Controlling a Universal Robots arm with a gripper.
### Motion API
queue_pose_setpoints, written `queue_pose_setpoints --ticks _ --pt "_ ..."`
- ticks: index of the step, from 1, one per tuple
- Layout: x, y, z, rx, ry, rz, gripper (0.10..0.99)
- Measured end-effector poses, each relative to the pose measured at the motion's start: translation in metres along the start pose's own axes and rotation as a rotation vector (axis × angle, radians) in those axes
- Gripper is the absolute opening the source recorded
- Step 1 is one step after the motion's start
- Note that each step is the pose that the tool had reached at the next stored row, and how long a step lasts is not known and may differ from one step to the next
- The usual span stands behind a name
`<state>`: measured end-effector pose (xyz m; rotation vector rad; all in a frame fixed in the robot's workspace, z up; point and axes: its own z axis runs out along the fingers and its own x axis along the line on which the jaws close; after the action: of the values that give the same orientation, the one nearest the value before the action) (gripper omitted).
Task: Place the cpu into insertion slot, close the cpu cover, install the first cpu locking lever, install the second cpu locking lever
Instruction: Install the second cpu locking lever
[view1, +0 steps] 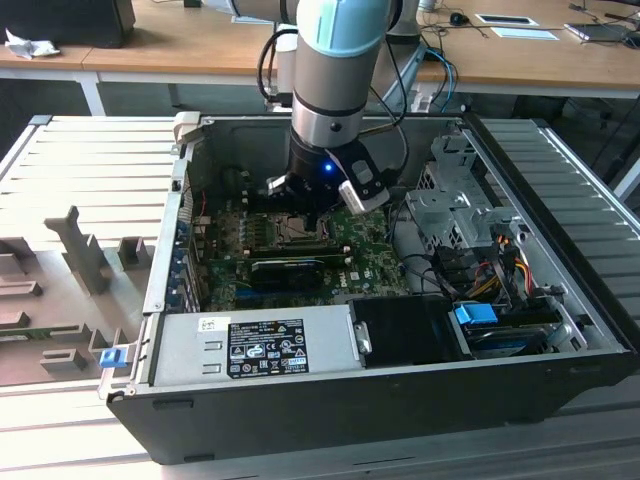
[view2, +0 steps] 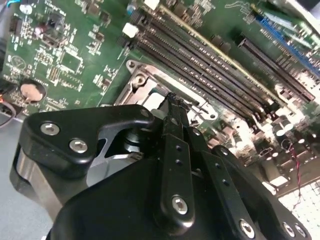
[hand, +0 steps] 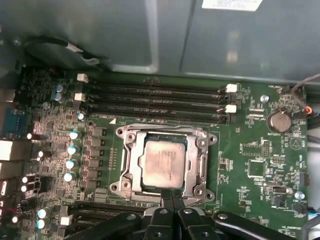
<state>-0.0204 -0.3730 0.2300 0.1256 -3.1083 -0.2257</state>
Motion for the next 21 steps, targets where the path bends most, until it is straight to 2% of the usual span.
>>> queue_pose_setpoints --ticks 1,4,7,10,13,15,18,21 --pt "0.0003 -0.0043 -0.0004 -0.001 -0.0002 0.0 0.106" --pt "0.0019 -0.0102 -0.0012 -0.005 -0.0002 -0.002 0.106" --pt "0.0066 -0.0125 -0.0015 -0.014 -0.0005 -0.006 0.106" --pt "0.0151 -0.014 -0.0016 -0.022 -0.0009 -0.008 0.106" --pt "0.0265 -0.0152 -0.001 -0.023 -0.0019 -0.009 0.106" --pt "0.0292 -0.0178 0.0007 -0.028 -0.0019 -0.011 0.106" --pt "0.0323 -0.0182 0.004 -0.039 0.0001 -0.031 0.106" --pt "0.0402 -0.0195 0.0097 -0.058 0.0022 -0.054 0.106"
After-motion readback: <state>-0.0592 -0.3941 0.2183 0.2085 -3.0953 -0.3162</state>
